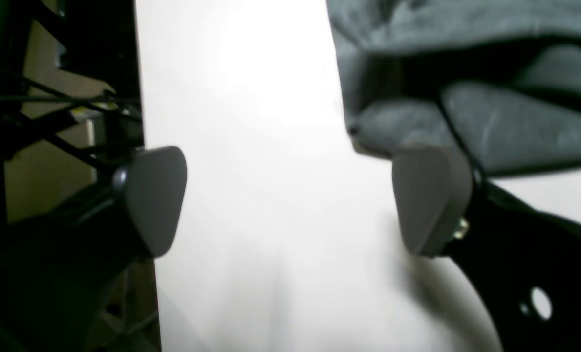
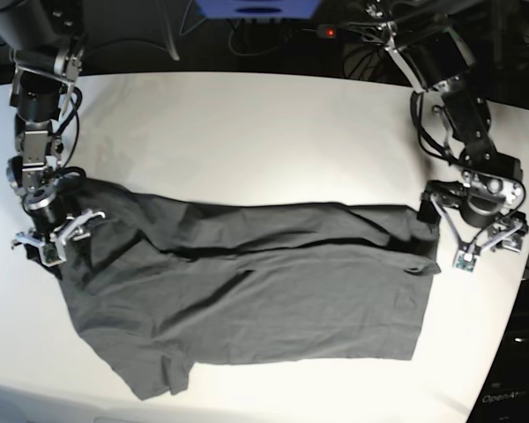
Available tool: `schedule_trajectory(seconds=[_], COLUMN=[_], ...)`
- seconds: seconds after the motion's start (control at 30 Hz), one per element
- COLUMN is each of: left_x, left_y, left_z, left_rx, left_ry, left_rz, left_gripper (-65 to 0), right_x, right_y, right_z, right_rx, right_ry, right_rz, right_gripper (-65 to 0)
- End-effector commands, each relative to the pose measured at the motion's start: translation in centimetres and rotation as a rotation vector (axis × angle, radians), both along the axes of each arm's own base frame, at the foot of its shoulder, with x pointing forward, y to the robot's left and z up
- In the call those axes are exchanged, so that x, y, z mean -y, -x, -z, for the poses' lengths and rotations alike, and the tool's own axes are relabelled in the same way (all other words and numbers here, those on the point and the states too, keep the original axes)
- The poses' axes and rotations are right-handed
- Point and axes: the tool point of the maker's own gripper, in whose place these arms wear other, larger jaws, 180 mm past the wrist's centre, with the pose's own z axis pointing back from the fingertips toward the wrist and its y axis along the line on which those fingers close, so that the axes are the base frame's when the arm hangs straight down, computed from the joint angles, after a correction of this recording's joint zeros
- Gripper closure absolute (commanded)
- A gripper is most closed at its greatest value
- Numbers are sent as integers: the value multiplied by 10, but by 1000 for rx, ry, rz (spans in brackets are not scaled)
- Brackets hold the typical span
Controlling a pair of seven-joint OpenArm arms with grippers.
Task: Fold the T-shirt properly
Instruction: 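Open both grippers and raise them off the folded shirt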
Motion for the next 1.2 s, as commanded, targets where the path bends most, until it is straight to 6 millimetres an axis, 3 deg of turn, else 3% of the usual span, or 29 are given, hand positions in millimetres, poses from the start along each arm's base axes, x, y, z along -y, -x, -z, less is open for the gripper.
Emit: schedule_trajectory(seconds=[0.0,0.1,0.37,0.47,0.57,0.7,0.73,0.9,1.03,1.17], left_x=[-3,-3,7,20,39,48,51,70,80,82], left_y=[-8,-6,-8,-15,-21,-19,-20,-27,-31,-37], left_z=[-15,-13,-23,-31,-35,-28,-27,-28,-30,-28], left_rx=[50,43,80,101,106,93,90,92,97,86], left_ry=[-13,-13,-9,-17,-21,-11,-9,-10,-12,-11], left_rz=[2,3,9,50,103,123,134,190,222,226], left_gripper=[-650,-650,-650,-650,-650,-650,-650,-640,-358,-174], right_x=[9,10,27,36,43,54,58,52,34,19], right_y=[-12,-12,-4,-2,6,23,27,52,64,70], right_z=[-26,-26,-27,-30,-26,-38,-45,-54,-51,-48], right_rx=[81,82,68,64,49,76,93,145,150,154], right_ry=[8,9,47,64,80,124,135,135,125,105], right_rz=[7,7,15,22,24,40,50,86,72,65], right_gripper=[-447,-576,-576,-466,-267,-28,0,-6,-6,-6])
